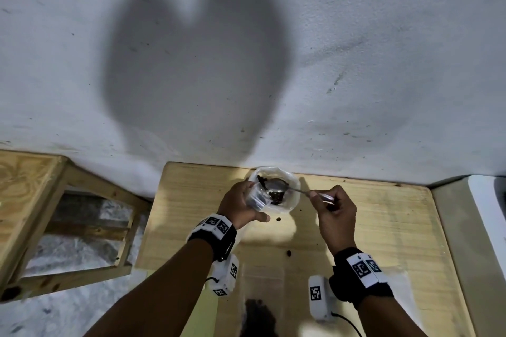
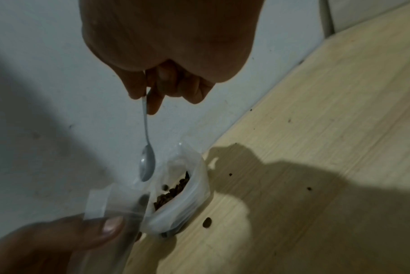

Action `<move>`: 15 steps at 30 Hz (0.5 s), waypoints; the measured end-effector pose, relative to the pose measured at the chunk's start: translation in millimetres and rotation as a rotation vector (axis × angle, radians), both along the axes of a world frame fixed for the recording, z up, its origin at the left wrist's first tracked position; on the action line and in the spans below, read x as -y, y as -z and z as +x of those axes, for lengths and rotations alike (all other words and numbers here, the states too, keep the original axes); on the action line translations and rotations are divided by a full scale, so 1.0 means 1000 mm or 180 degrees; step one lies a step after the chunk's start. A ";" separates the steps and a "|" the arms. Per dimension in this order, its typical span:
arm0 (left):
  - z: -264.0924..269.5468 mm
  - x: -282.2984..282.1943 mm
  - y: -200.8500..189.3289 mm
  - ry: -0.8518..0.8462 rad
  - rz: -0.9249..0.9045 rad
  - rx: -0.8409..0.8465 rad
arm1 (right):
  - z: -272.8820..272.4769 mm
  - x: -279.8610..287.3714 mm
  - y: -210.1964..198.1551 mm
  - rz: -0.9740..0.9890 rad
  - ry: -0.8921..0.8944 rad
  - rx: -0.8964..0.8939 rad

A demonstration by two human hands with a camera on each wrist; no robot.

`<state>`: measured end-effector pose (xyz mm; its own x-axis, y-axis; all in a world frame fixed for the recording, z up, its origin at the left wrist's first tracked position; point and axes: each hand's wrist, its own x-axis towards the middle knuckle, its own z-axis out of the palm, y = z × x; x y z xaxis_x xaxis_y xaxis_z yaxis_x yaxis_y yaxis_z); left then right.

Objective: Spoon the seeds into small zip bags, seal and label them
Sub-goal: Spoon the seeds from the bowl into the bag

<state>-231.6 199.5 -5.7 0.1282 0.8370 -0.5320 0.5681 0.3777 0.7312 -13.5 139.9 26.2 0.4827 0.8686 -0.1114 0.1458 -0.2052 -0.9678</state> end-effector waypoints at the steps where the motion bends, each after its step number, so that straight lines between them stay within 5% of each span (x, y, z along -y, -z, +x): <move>1: 0.000 0.000 0.000 0.0005 -0.0006 0.0006 | 0.002 -0.002 0.002 -0.0003 0.0195 0.0023; 9: -0.002 0.000 -0.003 0.0001 0.0012 0.0003 | -0.008 -0.013 0.020 -0.0385 0.0205 0.0592; 15: 0.000 0.003 -0.005 0.0166 0.0073 -0.0069 | -0.026 -0.016 0.036 -0.0772 0.0394 0.0261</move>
<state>-231.7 196.4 -0.2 0.1607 0.8414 -0.5159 0.6025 0.3304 0.7266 -39.2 156.1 -9.9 0.5994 0.7553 -0.2650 0.1810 -0.4504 -0.8743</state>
